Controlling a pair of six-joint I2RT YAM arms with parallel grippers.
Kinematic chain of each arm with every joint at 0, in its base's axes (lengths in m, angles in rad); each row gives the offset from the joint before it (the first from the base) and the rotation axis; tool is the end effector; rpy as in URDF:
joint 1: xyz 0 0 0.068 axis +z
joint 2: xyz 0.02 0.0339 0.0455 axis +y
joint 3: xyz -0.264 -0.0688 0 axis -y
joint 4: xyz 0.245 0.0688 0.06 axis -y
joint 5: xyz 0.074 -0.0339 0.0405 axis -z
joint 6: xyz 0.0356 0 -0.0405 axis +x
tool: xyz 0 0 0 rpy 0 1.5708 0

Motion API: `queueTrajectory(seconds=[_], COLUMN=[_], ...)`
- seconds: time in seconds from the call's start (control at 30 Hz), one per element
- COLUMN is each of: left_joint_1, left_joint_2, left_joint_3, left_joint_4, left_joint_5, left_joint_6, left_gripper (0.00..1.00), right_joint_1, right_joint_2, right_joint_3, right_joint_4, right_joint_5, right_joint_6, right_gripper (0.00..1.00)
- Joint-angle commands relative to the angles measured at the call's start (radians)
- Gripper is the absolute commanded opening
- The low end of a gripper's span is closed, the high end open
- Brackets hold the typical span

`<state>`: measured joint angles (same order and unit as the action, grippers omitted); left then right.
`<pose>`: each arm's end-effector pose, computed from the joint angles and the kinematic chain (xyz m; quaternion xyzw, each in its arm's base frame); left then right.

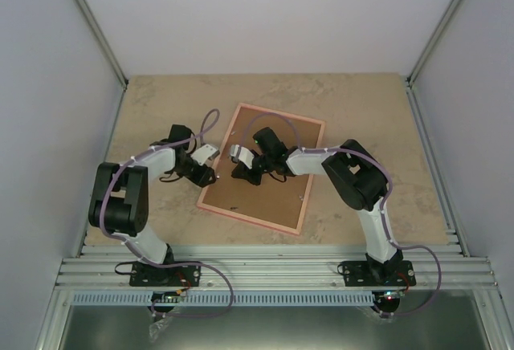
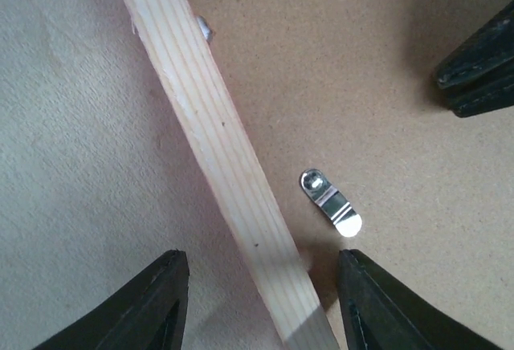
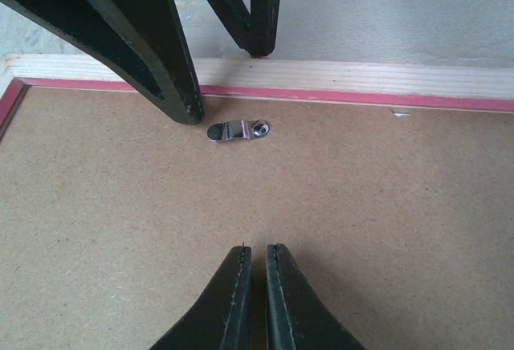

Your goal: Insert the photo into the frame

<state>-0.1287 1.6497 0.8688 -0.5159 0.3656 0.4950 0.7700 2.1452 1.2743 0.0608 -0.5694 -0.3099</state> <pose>0.2821 -0.0493 0.1436 0.3225 0.9195 -0.1526 0.1648 0.3017 0.3193 0.1111 -0.5476 0.7108 0.3352 0.2874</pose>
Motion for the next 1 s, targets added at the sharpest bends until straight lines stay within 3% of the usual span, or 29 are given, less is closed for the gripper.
queueTrajectory(seconds=[0.0,0.27,0.5,0.7,0.97], left_joint_1=[-0.014,-0.097,-0.097,-0.097,-0.098], left_joint_2=[0.022,0.051,0.085,0.098,0.143], left_joint_3=[-0.01,-0.006,0.018,0.027,0.073], left_joint_4=[0.079,0.163,0.205,0.174,0.112], left_joint_5=[-0.042,-0.069,-0.214,-0.247,-0.298], left_joint_6=[-0.048,-0.159,-0.253,-0.272,-0.455], left_gripper=[0.53,0.52,0.37,0.31,0.19], right_joint_1=[-0.002,-0.001,-0.002,-0.001,-0.001], right_joint_2=[0.036,0.036,0.031,0.027,0.022], right_joint_3=[-0.055,-0.058,-0.067,-0.078,-0.091], right_joint_4=[-0.133,-0.131,-0.134,-0.132,-0.127], right_joint_5=[0.055,0.056,0.059,0.064,0.068], right_joint_6=[-0.004,-0.006,-0.008,-0.009,-0.007], right_gripper=[0.09,0.09,0.08,0.08,0.08])
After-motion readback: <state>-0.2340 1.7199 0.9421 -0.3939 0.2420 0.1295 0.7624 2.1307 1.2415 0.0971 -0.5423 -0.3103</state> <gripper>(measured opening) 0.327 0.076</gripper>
